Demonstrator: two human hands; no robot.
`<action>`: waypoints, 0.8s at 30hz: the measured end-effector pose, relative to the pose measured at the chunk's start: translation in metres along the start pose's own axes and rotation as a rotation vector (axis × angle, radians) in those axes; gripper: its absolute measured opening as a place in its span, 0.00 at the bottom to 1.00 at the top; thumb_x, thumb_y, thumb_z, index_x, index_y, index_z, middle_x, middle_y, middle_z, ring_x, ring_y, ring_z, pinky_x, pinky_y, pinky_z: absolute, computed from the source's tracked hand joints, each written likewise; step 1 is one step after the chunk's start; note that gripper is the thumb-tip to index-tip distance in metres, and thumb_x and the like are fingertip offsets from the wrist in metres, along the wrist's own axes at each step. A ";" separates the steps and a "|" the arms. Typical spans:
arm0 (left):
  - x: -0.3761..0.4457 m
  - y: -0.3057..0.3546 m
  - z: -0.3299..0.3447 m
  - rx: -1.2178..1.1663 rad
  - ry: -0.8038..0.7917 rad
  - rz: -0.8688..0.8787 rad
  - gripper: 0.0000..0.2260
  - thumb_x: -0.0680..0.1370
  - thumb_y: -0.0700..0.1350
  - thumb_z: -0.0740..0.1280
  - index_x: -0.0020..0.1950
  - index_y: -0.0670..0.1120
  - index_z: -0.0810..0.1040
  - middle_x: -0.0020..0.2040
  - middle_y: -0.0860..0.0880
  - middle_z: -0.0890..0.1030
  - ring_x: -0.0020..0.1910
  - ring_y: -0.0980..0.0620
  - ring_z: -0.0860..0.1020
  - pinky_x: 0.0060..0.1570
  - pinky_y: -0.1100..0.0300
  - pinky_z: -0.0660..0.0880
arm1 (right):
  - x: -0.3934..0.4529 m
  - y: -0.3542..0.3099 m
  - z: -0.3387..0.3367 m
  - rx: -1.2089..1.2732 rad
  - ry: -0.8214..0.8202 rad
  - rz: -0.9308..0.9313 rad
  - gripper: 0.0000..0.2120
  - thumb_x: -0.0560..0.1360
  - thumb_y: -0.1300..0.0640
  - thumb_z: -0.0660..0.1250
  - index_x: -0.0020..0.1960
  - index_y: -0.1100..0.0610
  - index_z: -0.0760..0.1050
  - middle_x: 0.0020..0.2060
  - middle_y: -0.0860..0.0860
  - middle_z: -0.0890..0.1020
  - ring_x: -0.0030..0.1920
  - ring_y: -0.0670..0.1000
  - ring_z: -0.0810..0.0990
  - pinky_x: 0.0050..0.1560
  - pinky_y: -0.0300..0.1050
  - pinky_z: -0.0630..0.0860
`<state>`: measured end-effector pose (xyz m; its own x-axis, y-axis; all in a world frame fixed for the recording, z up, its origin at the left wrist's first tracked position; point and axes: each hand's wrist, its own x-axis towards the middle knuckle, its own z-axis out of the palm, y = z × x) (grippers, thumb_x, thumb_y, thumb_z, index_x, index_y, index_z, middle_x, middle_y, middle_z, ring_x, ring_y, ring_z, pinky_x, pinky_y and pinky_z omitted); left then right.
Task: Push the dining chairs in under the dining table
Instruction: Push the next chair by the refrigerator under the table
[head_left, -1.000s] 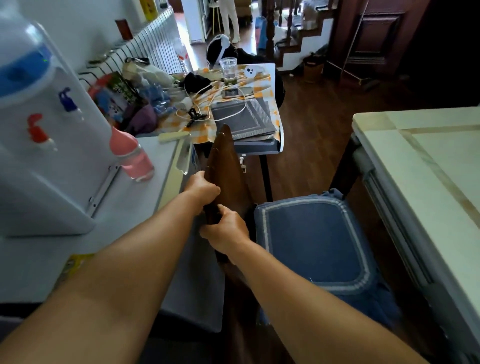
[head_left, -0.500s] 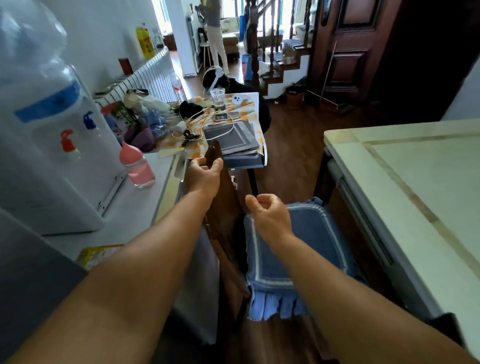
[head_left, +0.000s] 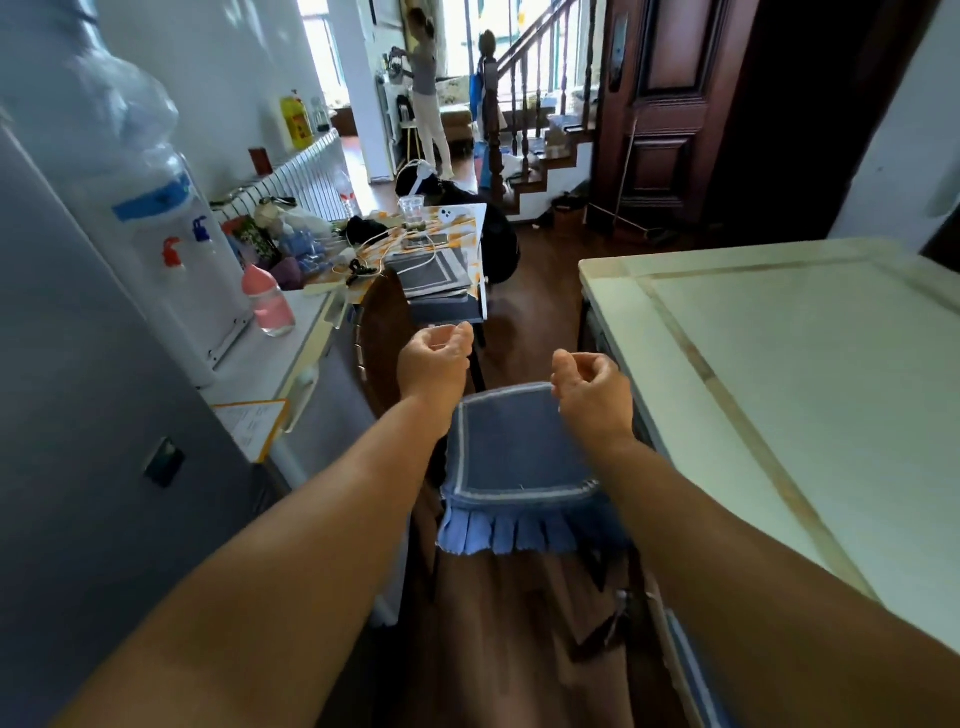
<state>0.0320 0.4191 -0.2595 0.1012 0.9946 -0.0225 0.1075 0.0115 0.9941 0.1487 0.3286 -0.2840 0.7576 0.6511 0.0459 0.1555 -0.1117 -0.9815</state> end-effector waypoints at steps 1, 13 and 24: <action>-0.014 0.002 0.004 -0.009 -0.016 -0.003 0.07 0.76 0.49 0.66 0.50 0.47 0.76 0.44 0.49 0.81 0.37 0.57 0.77 0.39 0.63 0.74 | -0.008 -0.002 -0.010 -0.008 0.010 -0.001 0.17 0.76 0.48 0.64 0.54 0.62 0.76 0.49 0.59 0.83 0.49 0.59 0.81 0.54 0.56 0.77; -0.161 -0.036 0.019 -0.045 -0.198 -0.152 0.13 0.76 0.50 0.67 0.55 0.44 0.77 0.40 0.50 0.79 0.39 0.53 0.77 0.44 0.57 0.75 | -0.122 0.037 -0.116 -0.091 0.143 0.076 0.19 0.75 0.46 0.65 0.59 0.57 0.72 0.49 0.52 0.80 0.46 0.52 0.79 0.38 0.40 0.75; -0.275 -0.068 0.026 0.081 -0.359 -0.396 0.11 0.76 0.52 0.65 0.38 0.47 0.71 0.39 0.48 0.76 0.38 0.50 0.75 0.42 0.57 0.74 | -0.236 0.088 -0.184 -0.258 -0.126 0.266 0.29 0.74 0.40 0.63 0.67 0.59 0.68 0.60 0.56 0.77 0.57 0.56 0.77 0.53 0.48 0.74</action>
<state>0.0227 0.1417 -0.3239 0.3674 0.8182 -0.4422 0.2803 0.3560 0.8915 0.1004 0.0271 -0.3469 0.7117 0.6592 -0.2426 0.1306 -0.4635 -0.8764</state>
